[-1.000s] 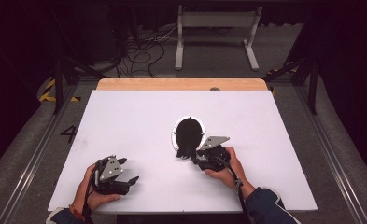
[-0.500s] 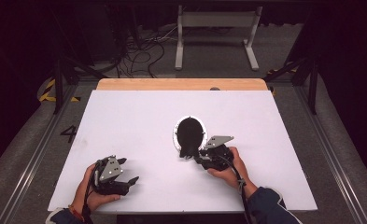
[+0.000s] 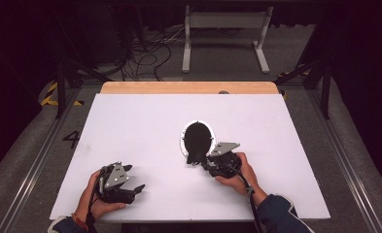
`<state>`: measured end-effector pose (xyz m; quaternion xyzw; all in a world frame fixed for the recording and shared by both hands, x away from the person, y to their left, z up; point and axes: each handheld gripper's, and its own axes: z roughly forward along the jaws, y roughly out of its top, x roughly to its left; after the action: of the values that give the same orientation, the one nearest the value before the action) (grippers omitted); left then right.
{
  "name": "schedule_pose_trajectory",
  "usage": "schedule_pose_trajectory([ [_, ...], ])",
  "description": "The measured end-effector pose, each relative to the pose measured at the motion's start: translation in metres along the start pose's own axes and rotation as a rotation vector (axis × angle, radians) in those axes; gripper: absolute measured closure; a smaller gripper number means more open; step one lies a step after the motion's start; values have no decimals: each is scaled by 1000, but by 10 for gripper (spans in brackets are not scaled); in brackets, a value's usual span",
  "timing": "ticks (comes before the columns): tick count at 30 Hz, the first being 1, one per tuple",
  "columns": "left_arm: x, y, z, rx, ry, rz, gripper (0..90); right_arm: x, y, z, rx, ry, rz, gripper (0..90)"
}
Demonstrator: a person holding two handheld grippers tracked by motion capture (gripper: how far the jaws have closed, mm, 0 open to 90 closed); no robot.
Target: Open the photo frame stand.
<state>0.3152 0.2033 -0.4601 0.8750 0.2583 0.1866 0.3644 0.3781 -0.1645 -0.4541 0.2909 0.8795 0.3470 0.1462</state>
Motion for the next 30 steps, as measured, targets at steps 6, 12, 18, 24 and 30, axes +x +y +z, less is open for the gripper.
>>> schedule_pose_trajectory([
  [6,0,0,0,5,-1,1,209,-1,0,-1,-3,14,27,623],
  [12,0,0,0,4,0,-3,203,-7,-1,-5,-50,58,93,624],
  [18,0,0,0,4,0,-1,203,-10,-3,-2,-35,97,135,655],
  [24,0,0,0,5,0,-2,203,-8,-3,-3,-1,93,95,677],
  [30,0,0,0,5,-2,0,202,-4,0,-4,35,52,34,699],
])
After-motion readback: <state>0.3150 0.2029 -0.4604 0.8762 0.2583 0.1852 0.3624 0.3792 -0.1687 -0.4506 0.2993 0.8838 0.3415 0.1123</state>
